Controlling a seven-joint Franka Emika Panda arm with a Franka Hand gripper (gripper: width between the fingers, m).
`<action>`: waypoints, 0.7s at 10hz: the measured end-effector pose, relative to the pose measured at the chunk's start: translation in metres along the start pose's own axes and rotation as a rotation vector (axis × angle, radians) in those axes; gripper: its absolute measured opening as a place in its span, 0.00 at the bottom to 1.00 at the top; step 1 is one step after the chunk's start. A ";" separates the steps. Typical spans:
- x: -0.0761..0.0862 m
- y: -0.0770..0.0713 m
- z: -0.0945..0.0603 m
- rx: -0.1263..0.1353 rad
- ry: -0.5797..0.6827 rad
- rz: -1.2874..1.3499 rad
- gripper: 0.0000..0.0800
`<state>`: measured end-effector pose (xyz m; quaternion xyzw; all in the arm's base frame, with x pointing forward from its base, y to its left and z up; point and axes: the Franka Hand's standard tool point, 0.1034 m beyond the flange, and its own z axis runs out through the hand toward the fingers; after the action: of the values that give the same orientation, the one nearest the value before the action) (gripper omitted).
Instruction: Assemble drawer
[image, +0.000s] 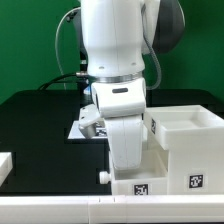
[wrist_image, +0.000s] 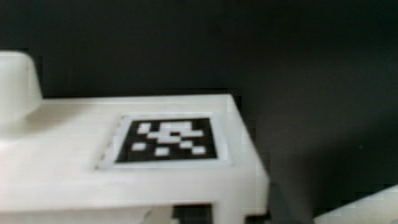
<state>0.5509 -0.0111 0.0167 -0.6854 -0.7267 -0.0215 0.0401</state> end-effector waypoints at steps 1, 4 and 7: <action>-0.003 0.000 0.000 -0.004 0.000 -0.020 0.05; -0.003 -0.001 0.000 -0.002 0.001 -0.014 0.05; 0.006 0.001 0.000 -0.005 0.008 -0.042 0.05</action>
Offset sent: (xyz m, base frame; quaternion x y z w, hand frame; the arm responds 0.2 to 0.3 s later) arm 0.0000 0.0000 0.0000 0.0000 0.0000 0.0000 1.0000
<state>0.5513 -0.0047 0.0173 -0.6700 -0.7408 -0.0268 0.0407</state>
